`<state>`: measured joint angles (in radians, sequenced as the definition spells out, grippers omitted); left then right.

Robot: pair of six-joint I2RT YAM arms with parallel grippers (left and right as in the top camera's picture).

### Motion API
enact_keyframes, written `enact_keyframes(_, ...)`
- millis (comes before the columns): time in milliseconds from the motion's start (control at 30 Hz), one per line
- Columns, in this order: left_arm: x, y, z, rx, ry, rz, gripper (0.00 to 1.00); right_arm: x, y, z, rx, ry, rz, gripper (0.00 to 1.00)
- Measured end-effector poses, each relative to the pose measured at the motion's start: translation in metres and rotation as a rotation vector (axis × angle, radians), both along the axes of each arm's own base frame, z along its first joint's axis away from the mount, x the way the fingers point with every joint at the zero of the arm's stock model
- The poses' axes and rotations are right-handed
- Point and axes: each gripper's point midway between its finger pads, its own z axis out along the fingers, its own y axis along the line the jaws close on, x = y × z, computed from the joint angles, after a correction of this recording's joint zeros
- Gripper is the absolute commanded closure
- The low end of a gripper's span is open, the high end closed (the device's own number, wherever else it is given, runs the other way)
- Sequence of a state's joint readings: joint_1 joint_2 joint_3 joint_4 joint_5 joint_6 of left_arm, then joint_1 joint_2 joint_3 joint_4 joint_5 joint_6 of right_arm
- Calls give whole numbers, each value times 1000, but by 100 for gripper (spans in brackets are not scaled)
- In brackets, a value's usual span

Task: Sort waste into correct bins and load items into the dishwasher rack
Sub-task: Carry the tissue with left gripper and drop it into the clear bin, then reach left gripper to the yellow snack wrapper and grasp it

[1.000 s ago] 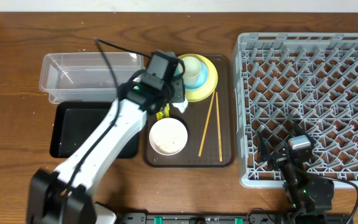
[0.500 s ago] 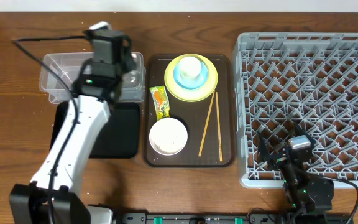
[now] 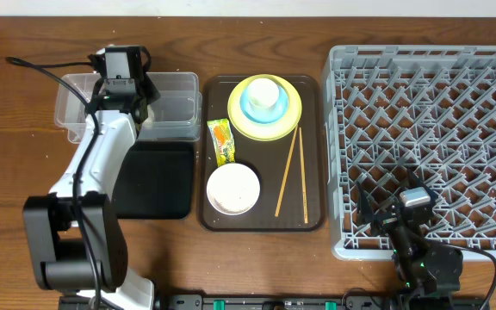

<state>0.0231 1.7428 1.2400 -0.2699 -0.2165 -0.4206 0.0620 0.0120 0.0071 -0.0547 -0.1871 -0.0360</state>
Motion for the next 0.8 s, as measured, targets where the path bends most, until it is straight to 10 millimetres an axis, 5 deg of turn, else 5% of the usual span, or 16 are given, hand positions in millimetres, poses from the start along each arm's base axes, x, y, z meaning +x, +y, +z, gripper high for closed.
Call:
enact_keyframes(233,0,-8,28,-38,-71,-33,41,0,0,0,0,0,0,1)
enact_keyframes(467,-58,-72,75,-251,-29,-230,41,0,0,0,0,-1,0,1)
enact_keyframes(600,-108,-118,58,-335,164,-343,41,0,0,0,0,0,0,1)
enact_keyframes(800,-142,-158,30,-325,342,-448,41,0,0,0,0,0,0,1)
